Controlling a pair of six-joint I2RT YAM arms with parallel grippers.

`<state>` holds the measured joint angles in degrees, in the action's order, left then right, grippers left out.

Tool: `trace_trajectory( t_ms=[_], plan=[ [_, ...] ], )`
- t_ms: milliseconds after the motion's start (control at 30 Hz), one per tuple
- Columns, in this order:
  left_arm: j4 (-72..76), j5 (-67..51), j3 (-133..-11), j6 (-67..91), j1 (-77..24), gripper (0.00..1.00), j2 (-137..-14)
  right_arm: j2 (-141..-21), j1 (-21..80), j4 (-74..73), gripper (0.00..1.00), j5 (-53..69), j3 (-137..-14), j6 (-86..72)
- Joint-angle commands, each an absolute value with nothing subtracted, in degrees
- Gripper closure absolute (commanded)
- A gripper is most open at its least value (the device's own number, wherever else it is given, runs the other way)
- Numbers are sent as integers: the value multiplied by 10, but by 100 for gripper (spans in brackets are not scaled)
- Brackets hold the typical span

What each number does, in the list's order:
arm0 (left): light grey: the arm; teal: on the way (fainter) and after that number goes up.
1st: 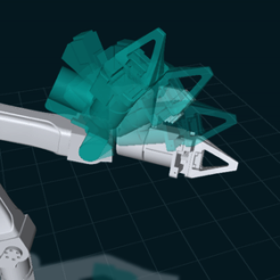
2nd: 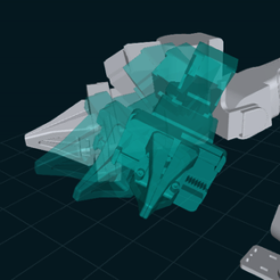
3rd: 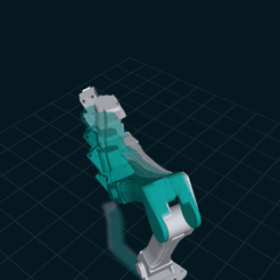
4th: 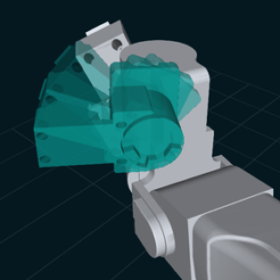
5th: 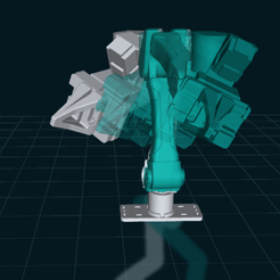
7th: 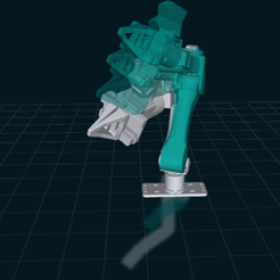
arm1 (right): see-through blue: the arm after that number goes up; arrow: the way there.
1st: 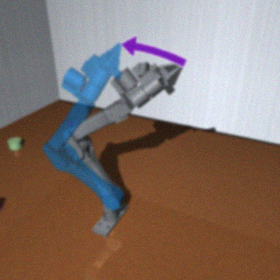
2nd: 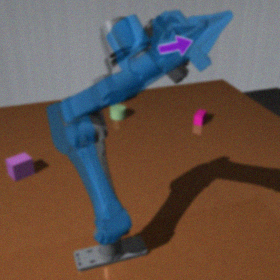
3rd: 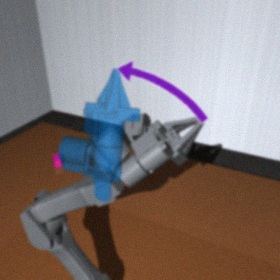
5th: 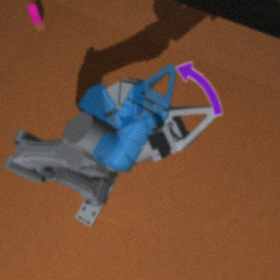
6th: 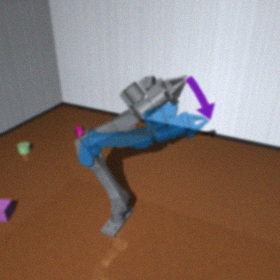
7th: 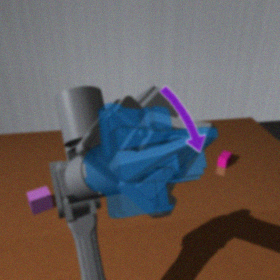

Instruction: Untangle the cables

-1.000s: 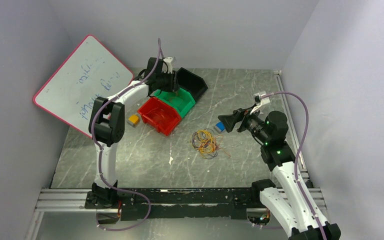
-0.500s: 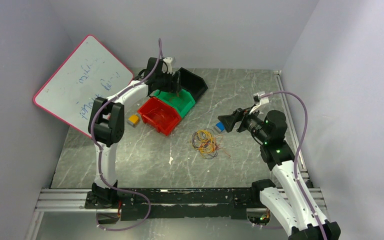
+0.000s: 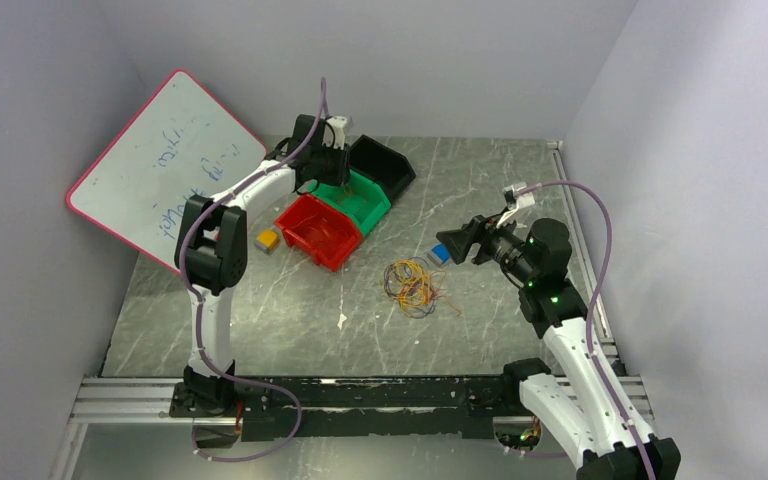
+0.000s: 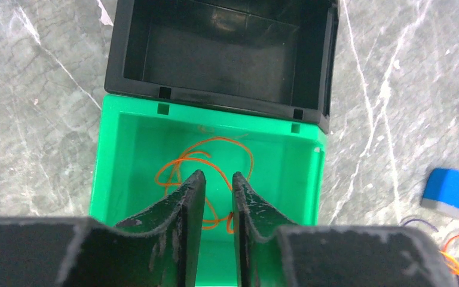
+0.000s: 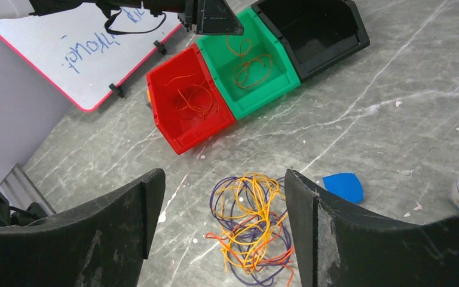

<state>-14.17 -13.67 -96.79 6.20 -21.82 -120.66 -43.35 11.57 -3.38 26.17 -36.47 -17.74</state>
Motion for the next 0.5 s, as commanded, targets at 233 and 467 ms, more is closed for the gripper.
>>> trace_trajectory(
  t_ms=[233, 467],
  plan=[
    [-163, -152, -991, 34, -215, 93, -1240, -430, 114, -26, 26, 269, -355, -176],
    [-165, -147, -1011, 28, -219, 93, -1271, -428, 114, -30, 26, 268, -353, -175]
  ],
)
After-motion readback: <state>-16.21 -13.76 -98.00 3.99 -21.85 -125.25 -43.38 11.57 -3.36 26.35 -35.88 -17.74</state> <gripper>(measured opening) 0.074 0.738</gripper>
